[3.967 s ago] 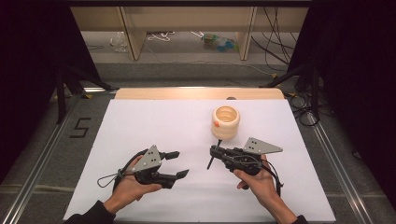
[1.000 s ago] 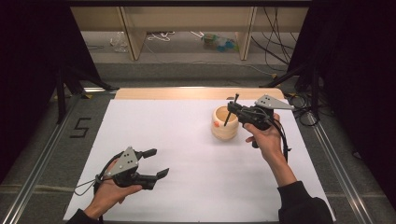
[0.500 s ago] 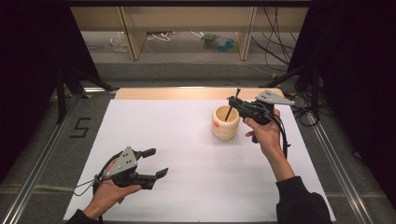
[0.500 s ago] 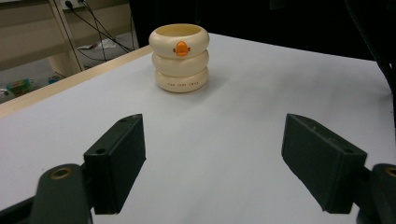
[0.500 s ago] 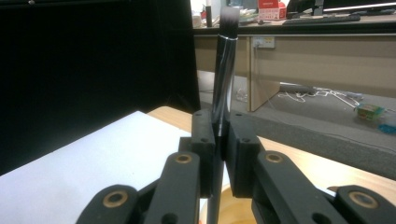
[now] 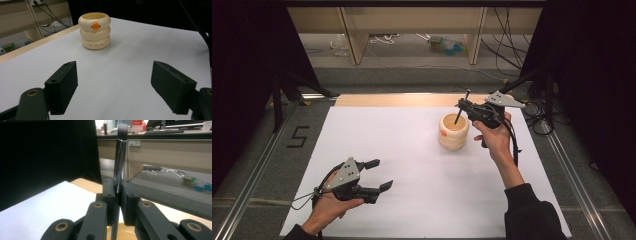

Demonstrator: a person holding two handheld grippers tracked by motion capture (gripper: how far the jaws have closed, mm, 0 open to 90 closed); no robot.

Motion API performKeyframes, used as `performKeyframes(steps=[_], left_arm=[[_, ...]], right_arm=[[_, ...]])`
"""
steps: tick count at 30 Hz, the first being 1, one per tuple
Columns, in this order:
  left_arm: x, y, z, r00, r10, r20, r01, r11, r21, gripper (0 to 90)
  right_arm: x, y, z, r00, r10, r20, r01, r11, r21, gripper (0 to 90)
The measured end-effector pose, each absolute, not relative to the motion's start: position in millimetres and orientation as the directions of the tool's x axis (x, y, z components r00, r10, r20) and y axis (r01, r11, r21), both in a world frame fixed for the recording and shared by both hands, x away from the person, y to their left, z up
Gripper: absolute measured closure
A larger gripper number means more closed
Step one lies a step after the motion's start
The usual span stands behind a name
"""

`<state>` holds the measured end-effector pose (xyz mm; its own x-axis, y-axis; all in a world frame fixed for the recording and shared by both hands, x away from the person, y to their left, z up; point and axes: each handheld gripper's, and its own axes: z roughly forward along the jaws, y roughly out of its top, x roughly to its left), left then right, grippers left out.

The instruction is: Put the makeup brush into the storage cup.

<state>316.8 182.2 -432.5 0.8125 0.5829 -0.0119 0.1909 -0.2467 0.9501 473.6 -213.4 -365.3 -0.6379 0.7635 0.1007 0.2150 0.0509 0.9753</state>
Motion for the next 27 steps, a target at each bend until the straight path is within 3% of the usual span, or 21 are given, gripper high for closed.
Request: performKeyframes(steps=[27], left_arm=[[317, 182, -433, 0.819, 0.574, -0.003, 0.179, -0.250, 0.952, 21.7]], right_arm=[[487, -214, -376, -0.622, 0.777, 0.093, 0.234, 0.071, 0.970, 83.5]])
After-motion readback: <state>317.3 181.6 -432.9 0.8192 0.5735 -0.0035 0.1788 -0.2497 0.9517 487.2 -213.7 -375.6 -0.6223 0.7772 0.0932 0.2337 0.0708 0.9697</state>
